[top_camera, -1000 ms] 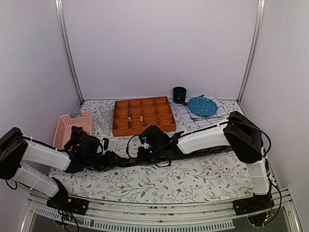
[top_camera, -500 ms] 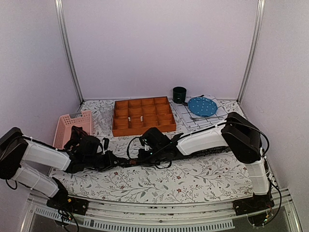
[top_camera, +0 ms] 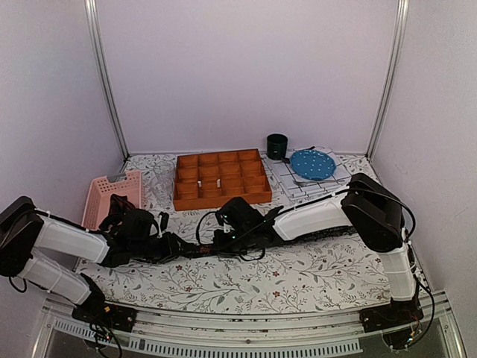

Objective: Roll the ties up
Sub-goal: Adjust the tie at the center of the board.

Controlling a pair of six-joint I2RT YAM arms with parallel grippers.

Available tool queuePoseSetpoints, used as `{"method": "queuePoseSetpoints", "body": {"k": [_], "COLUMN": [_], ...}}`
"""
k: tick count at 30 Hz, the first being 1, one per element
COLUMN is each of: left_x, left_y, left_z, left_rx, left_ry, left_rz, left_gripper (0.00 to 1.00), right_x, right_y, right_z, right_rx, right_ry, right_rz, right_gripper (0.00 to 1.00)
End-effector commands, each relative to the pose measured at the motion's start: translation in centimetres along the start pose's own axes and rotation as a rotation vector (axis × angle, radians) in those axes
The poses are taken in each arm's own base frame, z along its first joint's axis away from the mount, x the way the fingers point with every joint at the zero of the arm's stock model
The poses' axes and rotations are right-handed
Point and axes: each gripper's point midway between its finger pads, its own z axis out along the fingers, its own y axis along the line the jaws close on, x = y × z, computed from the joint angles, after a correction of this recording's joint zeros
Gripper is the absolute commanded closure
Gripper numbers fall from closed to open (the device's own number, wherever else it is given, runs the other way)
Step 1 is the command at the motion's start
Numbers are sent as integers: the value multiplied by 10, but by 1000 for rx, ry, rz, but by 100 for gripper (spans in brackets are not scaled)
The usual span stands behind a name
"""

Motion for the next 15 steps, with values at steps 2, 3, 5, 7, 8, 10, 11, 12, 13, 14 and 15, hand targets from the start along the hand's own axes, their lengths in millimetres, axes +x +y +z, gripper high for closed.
{"method": "queuePoseSetpoints", "body": {"k": [2, 3, 5, 7, 8, 10, 11, 12, 13, 14, 15], "left_x": [-3, -3, -3, -4, -4, -6, -7, -9, -11, -14, -17], "left_y": [0, 0, -1, -2, -1, -2, -1, 0, 0, 1, 1], "left_z": [2, 3, 4, 4, 4, 1, -1, -4, -7, -10, -14], "left_rx": [23, 25, 27, 27, 21, 6, -7, -25, -45, -72, -97], "left_ry": [-13, -11, -11, -8, -8, -8, -11, -13, -18, -21, -25], "left_rz": [-6, -5, -1, 8, 12, 28, 39, 53, 67, 85, 105], "left_gripper": [77, 83, 96, 100, 100, 100, 100, 100, 100, 100, 100], "right_x": [33, 34, 32, 26, 20, 2, -7, -16, -23, -31, -37], "right_y": [-37, -37, -33, -23, -16, 7, 20, 32, 43, 54, 65], "right_z": [22, 21, 19, 11, 5, -15, -26, -37, -47, -58, -69], "right_rx": [82, 81, 67, 46, 34, -8, -32, -54, -73, -97, -120], "right_ry": [78, 80, 77, 57, 36, -17, -43, -68, -87, -109, -126], "right_rz": [25, 27, 27, 19, 14, -8, -18, -31, -45, -53, -63], "right_gripper": [100, 100, 100, 98, 95, 87, 83, 79, 76, 73, 71]}}
